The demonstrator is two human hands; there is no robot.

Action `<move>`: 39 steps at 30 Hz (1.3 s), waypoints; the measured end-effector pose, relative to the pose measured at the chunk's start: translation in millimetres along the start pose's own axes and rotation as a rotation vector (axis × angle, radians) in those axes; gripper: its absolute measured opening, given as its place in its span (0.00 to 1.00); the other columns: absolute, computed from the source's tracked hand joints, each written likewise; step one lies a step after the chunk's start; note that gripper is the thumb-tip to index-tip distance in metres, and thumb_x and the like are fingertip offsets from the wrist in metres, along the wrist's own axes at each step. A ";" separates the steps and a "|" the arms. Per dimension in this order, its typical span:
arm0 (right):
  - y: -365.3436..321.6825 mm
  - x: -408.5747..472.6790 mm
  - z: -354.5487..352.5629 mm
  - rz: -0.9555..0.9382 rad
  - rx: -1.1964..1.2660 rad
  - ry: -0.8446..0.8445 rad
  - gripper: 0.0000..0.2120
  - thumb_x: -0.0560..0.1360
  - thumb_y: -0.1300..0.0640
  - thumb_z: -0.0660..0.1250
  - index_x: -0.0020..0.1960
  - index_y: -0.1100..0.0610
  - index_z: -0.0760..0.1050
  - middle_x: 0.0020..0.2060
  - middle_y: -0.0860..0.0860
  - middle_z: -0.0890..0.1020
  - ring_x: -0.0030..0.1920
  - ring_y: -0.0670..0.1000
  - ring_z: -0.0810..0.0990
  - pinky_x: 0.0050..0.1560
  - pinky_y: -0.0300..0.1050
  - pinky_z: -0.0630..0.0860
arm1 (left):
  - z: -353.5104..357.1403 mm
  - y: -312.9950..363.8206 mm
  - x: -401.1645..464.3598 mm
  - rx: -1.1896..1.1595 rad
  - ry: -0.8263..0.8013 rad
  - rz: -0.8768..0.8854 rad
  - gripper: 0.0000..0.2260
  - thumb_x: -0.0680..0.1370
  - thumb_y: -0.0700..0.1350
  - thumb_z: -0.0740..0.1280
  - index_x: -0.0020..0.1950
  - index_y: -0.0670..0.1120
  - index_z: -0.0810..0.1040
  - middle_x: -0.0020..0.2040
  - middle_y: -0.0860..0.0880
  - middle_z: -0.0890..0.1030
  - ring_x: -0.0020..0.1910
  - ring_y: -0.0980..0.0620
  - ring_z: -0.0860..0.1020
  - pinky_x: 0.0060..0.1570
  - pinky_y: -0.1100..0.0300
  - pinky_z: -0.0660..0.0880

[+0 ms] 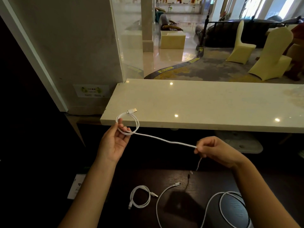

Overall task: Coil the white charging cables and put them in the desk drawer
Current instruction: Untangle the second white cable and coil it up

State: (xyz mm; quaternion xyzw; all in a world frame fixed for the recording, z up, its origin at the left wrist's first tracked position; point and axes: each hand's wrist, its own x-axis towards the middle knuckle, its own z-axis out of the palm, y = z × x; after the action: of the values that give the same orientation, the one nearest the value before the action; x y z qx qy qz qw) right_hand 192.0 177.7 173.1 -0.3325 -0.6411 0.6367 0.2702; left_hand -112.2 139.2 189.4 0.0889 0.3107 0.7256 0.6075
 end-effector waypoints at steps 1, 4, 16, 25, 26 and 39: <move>-4.9 -2.0 -0.6 0.022 -0.095 -0.024 0.05 0.67 0.54 0.75 0.34 0.53 0.83 0.30 0.49 0.82 0.29 0.41 0.74 0.33 0.33 0.71 | -1.6 1.7 0.7 -0.004 0.014 0.001 0.21 0.80 0.41 0.57 0.32 0.43 0.84 0.26 0.52 0.76 0.26 0.59 0.76 0.36 0.65 0.79; -7.5 -2.3 -0.6 0.142 -0.372 -0.079 0.08 0.72 0.62 0.69 0.36 0.53 0.82 0.29 0.49 0.81 0.30 0.43 0.76 0.34 0.36 0.71 | -1.6 1.1 -1.9 -0.024 -0.028 -0.016 0.19 0.80 0.41 0.57 0.35 0.43 0.83 0.27 0.52 0.76 0.27 0.59 0.76 0.36 0.65 0.79; 6.4 22.2 12.8 0.397 -0.301 0.300 0.13 0.77 0.53 0.63 0.38 0.60 0.76 0.22 0.48 0.68 0.20 0.45 0.63 0.21 0.36 0.60 | 9.1 -11.0 -26.8 0.164 -0.395 -0.141 0.07 0.73 0.43 0.60 0.41 0.43 0.78 0.26 0.54 0.69 0.23 0.59 0.66 0.26 0.67 0.69; -48.0 38.9 42.7 0.146 0.228 0.394 0.11 0.78 0.62 0.57 0.43 0.63 0.76 0.26 0.51 0.65 0.21 0.46 0.63 0.22 0.35 0.60 | 4.9 -32.9 -38.2 0.625 -0.253 -0.104 0.09 0.79 0.38 0.57 0.48 0.40 0.77 0.32 0.49 0.82 0.30 0.57 0.78 0.33 0.65 0.77; -54.4 37.6 47.7 0.111 0.245 0.369 0.11 0.78 0.62 0.57 0.43 0.63 0.77 0.26 0.51 0.66 0.21 0.46 0.64 0.22 0.35 0.61 | 5.0 -34.2 -38.8 0.626 -0.246 -0.107 0.09 0.79 0.38 0.57 0.49 0.40 0.77 0.33 0.49 0.83 0.30 0.57 0.79 0.34 0.65 0.77; -63.1 37.1 72.6 0.117 0.119 0.369 0.09 0.77 0.61 0.59 0.46 0.62 0.77 0.27 0.51 0.67 0.22 0.46 0.64 0.23 0.35 0.62 | 6.4 -34.3 -42.5 0.437 -0.259 -0.087 0.07 0.77 0.40 0.58 0.47 0.40 0.75 0.31 0.50 0.80 0.25 0.58 0.71 0.30 0.66 0.72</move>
State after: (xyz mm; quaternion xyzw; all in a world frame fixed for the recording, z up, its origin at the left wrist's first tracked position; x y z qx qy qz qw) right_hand 107.5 162.1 230.0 -0.4635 -0.5216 0.6164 0.3647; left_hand -70.2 104.0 185.9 0.2967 0.3834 0.5970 0.6391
